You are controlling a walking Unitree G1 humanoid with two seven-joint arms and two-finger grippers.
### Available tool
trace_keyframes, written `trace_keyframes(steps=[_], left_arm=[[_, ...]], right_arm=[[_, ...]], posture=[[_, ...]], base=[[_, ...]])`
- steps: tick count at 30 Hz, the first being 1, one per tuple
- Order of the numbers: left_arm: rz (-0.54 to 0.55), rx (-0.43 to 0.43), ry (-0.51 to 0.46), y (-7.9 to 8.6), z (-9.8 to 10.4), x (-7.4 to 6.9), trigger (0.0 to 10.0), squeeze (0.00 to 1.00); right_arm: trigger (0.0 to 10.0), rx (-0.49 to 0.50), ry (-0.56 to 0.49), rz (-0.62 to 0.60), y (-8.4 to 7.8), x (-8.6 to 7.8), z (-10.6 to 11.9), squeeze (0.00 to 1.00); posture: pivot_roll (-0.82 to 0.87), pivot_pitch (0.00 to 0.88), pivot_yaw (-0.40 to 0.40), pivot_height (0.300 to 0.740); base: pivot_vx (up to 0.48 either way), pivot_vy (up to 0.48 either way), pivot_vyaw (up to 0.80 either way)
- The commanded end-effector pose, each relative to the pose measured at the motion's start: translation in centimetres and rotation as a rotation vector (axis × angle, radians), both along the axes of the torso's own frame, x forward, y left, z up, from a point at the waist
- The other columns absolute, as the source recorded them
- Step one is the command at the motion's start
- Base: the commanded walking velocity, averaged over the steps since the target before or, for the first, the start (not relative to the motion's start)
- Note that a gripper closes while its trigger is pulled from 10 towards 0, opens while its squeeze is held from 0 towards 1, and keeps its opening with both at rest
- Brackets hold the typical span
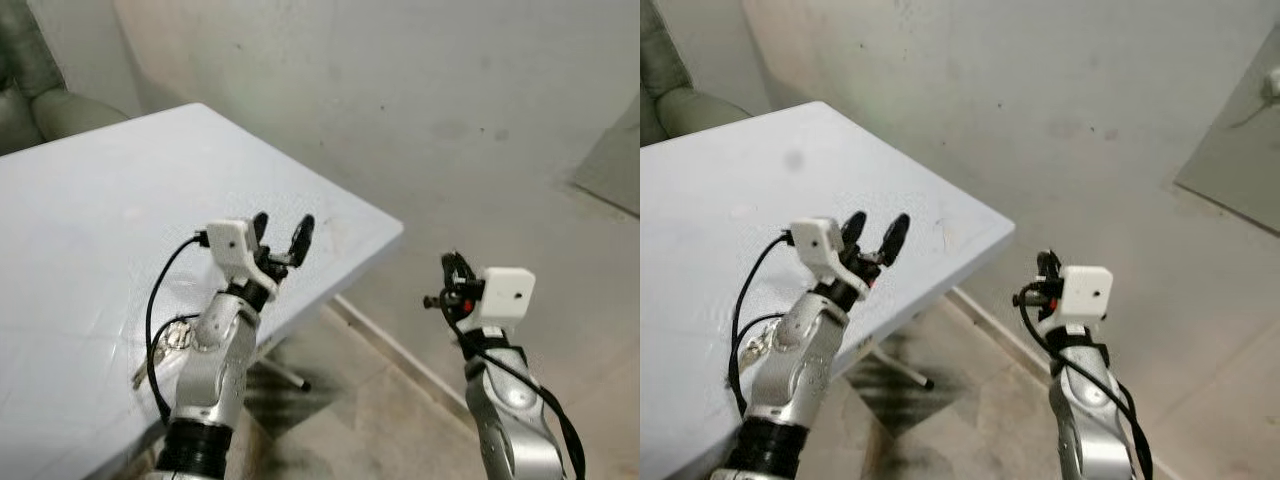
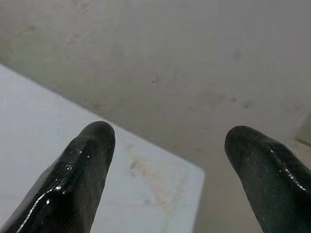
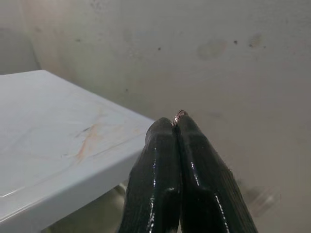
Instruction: Hang keys on a hook
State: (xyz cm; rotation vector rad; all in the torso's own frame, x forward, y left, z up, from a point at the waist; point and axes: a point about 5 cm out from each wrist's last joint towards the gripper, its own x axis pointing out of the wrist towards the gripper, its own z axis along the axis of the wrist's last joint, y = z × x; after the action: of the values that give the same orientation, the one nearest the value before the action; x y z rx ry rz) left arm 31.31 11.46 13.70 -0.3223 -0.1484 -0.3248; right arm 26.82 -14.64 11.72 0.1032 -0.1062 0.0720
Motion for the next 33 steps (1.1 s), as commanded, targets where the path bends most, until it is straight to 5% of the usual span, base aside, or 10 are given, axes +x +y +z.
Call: trace_keyframes(steps=[1, 33], left_arm=[[-0.008, -0.020, 0.007, -0.62, 0.16, 0.01, 10.0, 0.00], [0.050, -0.017, 0.069, -0.46, 0.17, 0.51, 10.0, 0.00]], right_arm=[[10.0, -0.013, -0.022, -0.024, -0.63, 0.00, 0.68, 0.00], [10.0, -0.016, -0.046, -0.037, -0.50, 0.44, 1.02, 0.00]], posture=[[-0.04, 0.000, -0.045, 0.740], [-0.03, 0.000, -0.026, 0.740]], base=[[0.000, 0.000, -0.77], [0.000, 0.000, -0.72]])
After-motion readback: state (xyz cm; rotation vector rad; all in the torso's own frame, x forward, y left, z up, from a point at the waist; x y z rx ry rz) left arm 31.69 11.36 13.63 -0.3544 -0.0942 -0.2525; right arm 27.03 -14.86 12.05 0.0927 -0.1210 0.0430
